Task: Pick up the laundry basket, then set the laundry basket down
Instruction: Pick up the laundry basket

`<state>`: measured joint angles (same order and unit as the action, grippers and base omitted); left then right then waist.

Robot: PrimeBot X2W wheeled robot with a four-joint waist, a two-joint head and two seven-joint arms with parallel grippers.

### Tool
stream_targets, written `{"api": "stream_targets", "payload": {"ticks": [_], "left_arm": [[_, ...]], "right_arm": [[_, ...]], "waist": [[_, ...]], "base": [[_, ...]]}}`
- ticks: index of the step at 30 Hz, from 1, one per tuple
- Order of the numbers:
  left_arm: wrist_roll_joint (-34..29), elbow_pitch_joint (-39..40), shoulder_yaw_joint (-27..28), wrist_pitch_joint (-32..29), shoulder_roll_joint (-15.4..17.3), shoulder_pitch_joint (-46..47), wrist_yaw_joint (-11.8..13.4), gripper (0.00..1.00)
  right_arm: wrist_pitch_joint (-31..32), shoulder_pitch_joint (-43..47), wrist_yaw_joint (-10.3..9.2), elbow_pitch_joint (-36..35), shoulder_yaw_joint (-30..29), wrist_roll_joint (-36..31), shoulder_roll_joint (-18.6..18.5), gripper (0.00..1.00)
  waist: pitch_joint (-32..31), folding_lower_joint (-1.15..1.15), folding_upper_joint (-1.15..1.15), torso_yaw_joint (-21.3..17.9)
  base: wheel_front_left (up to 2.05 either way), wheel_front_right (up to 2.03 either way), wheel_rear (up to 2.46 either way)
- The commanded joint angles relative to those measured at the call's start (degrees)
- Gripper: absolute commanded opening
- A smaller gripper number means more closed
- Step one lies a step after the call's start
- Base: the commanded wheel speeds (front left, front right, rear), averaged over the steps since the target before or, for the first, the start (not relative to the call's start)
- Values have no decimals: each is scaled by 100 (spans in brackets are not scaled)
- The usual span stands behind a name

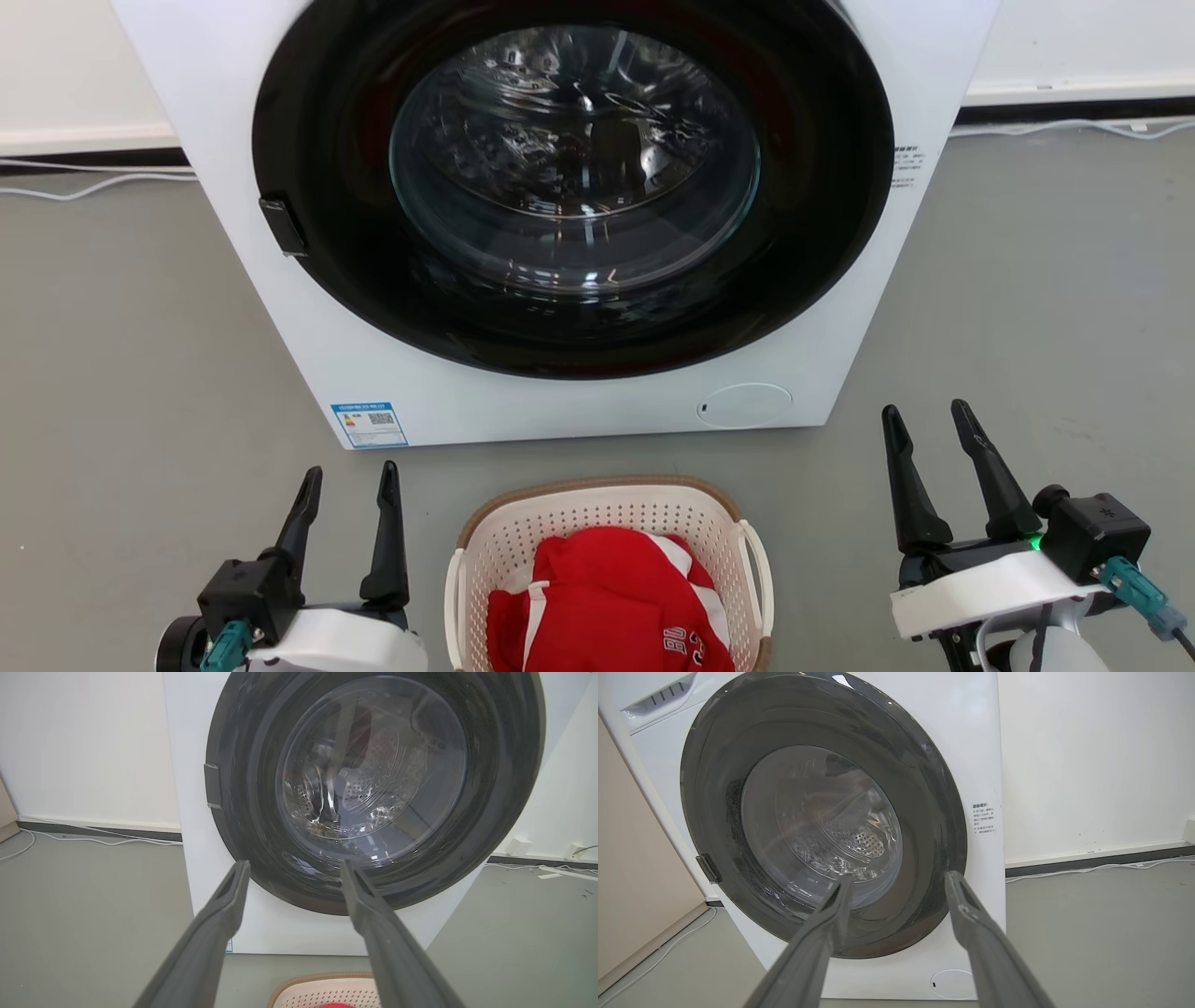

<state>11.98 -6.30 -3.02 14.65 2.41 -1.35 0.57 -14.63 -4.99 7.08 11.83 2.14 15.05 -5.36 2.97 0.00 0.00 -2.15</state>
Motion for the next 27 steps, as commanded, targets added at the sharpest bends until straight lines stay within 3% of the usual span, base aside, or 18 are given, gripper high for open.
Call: {"api": "stream_targets", "payload": {"ticks": [1,16,27], "left_arm": [[69,172,159,35,47,309,62,100],[135,7,73,35,47,471,91,100],[151,-310,-38,35,47,766,34,100]], "right_arm": [[-37,-253,41,-160,122,-37,-54,100],[-37,-344,41,-79,181,16,-59,100],[-37,-599,41,59,256,109,-88,100]], "waist": [[31,0,0,-13],[270,0,0,-84],[792,0,0,-58]], "base": [[0,0,0],[0,0,0],[0,0,0]]}}
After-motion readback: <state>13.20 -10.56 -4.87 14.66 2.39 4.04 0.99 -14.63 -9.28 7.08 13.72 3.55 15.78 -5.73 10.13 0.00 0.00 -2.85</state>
